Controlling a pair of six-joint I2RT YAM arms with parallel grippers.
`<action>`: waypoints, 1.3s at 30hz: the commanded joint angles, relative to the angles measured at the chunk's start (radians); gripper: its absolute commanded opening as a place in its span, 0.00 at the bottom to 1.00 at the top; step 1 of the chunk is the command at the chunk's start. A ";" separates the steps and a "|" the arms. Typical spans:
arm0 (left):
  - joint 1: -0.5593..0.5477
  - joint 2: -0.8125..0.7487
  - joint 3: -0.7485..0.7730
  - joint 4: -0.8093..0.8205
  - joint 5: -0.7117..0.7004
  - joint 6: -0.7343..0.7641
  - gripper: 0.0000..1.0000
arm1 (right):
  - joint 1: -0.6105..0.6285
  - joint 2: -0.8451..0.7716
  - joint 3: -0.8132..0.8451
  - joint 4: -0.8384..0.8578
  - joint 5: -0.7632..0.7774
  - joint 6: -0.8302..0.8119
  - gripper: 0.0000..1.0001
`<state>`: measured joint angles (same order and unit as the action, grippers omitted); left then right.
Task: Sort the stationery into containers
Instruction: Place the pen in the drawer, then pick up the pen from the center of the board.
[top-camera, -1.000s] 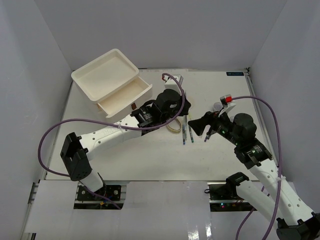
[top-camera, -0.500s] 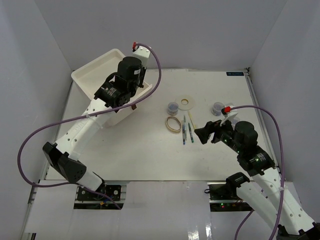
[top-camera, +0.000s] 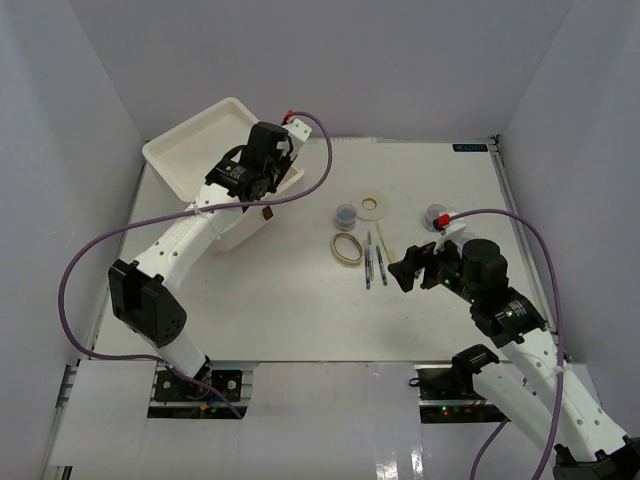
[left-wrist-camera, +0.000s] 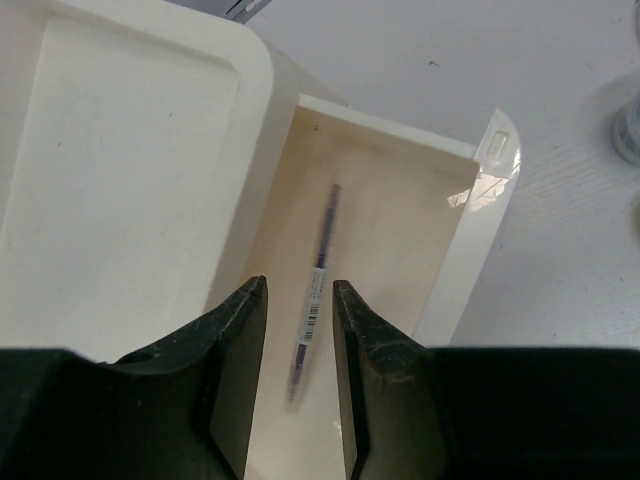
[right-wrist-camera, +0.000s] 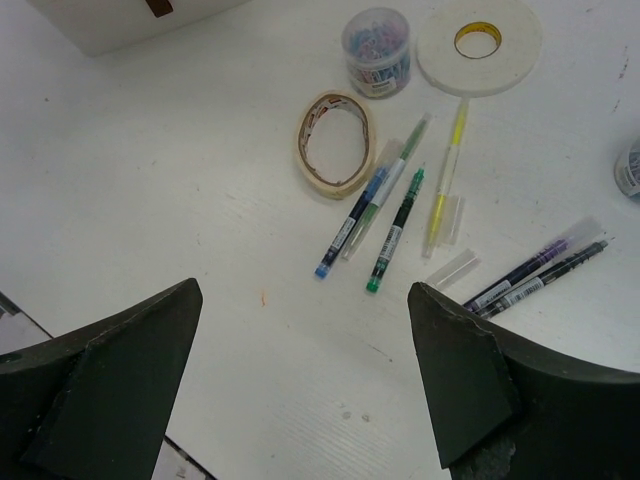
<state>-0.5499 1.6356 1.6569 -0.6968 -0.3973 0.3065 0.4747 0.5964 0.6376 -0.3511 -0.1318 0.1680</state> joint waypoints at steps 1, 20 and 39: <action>0.013 -0.049 -0.011 0.005 0.020 0.016 0.46 | 0.005 0.017 0.042 0.004 0.012 -0.039 0.90; 0.013 -0.531 -0.230 0.111 0.199 -0.472 0.98 | -0.007 0.712 0.319 0.037 0.281 -0.122 0.73; 0.015 -0.714 -0.477 0.052 0.284 -0.564 0.98 | -0.007 1.214 0.548 0.124 0.302 -0.163 0.44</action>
<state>-0.5377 0.9466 1.1843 -0.6418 -0.1318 -0.2394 0.4713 1.7912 1.1397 -0.2584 0.1528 0.0147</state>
